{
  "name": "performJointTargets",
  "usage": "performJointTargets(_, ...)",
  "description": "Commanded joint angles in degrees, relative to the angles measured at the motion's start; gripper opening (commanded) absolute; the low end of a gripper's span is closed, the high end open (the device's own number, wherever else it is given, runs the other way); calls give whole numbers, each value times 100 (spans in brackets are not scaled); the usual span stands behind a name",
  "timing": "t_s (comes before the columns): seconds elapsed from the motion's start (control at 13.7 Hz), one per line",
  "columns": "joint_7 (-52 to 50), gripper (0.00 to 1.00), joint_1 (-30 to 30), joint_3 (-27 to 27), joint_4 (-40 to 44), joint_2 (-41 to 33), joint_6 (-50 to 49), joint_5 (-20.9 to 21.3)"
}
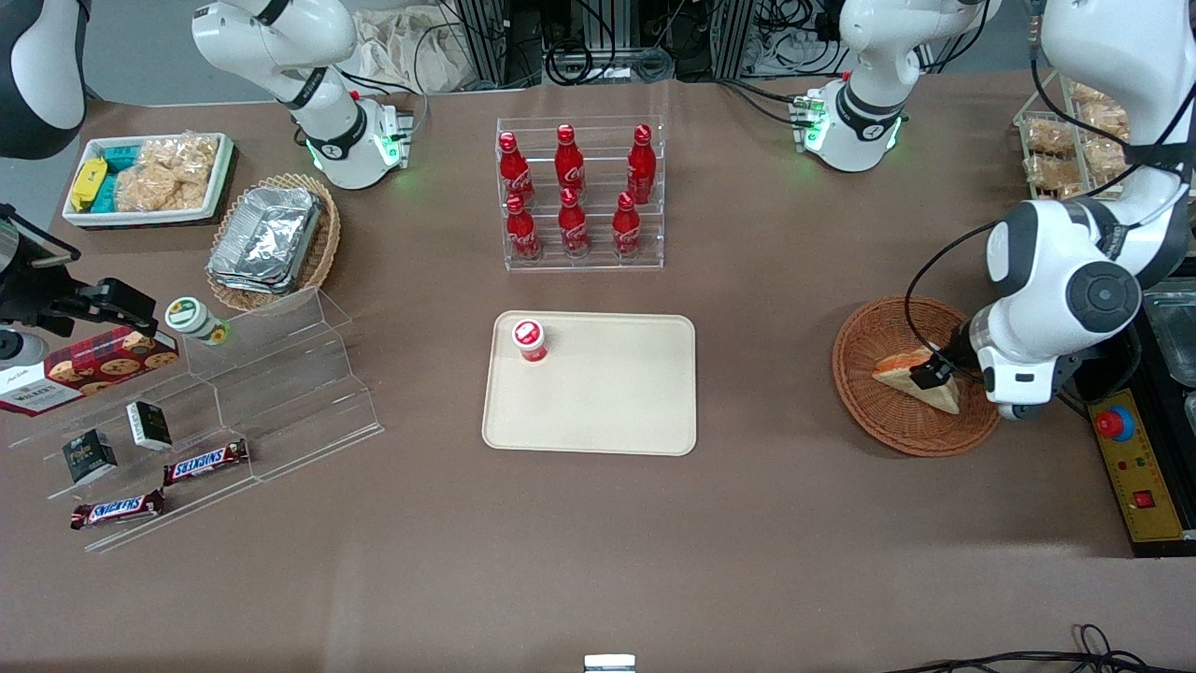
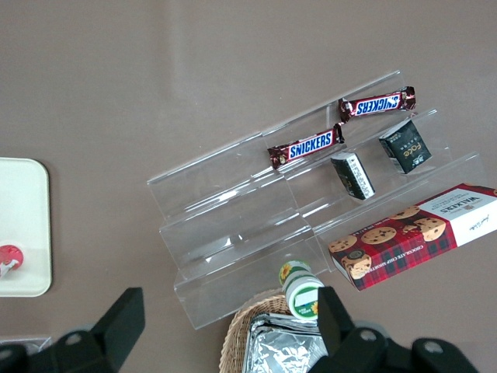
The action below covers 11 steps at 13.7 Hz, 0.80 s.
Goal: Place sandwich from basket to tray
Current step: 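Move the left gripper down over the sandwich in the wicker basket, then close the left gripper on the triangular sandwich and lift it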
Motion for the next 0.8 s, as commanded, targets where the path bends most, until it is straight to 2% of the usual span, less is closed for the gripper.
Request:
performJointTargets(0.0,-426,100,4,50,-199,72,339,161)
performJointTargets(0.36,-541,100,4,323,-296,177,366,293)
performJointTargets(0.73,-1006,100,-75,358,-270,669,788,302)
